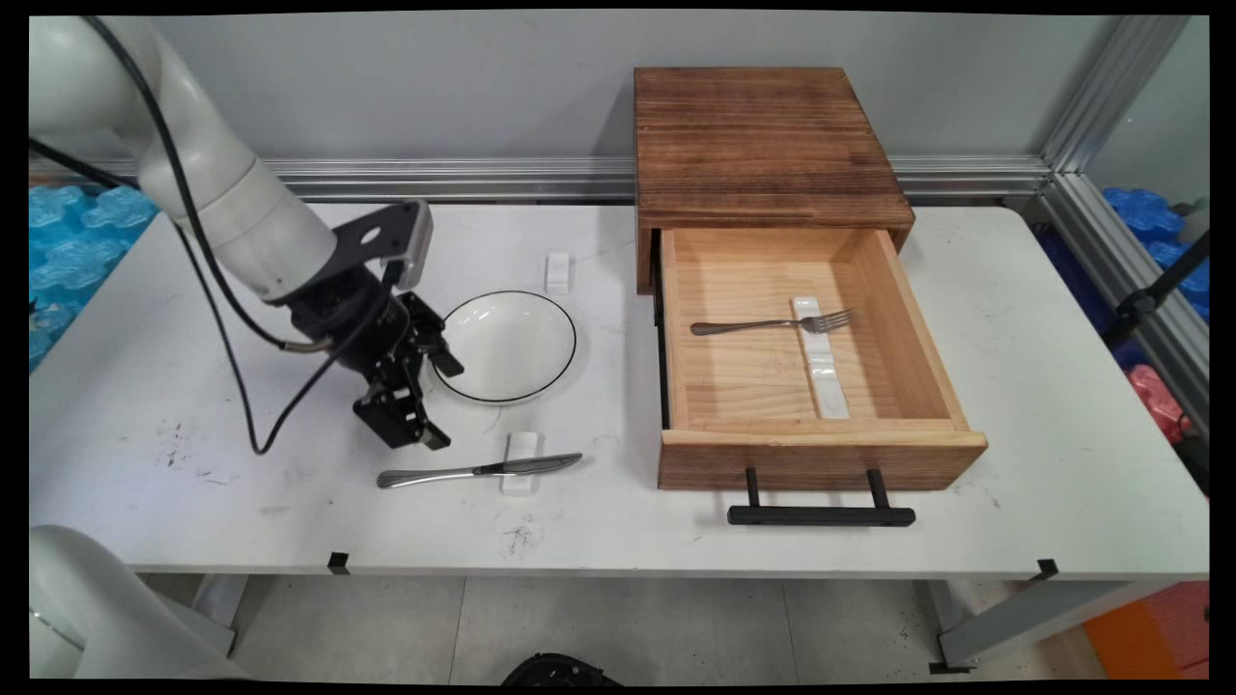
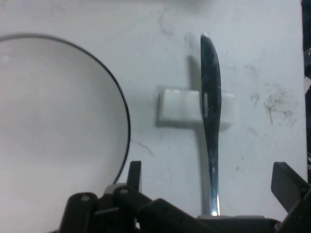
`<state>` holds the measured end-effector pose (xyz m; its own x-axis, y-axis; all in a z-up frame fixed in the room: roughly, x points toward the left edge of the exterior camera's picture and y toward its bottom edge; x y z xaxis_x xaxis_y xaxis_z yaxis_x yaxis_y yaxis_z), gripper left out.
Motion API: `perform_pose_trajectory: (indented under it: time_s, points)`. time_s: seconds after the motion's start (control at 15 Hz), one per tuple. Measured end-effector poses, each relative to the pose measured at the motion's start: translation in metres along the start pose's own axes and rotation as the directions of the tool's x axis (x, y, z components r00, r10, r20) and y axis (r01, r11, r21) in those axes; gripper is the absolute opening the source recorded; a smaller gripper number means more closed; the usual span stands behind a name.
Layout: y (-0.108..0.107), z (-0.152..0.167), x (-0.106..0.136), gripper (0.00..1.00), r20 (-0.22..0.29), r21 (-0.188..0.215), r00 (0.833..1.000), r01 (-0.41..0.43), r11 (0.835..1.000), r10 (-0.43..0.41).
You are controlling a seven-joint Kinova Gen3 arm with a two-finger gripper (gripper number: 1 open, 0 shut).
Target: Pick up the knife from the right of the white plate
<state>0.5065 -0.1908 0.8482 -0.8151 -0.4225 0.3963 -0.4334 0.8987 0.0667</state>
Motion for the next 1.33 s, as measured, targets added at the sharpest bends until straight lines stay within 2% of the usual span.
perform_pose_trajectory:
  time_s: [0.67,1.33]
  points:
    - [0.027,0.029,-0.016,1.0,0.011,0.056,0.999,0.05,0.997,-0.051]
    - [0.029,0.037,-0.026,1.0,-0.02,0.053,1.0,-0.01,0.999,0.011]
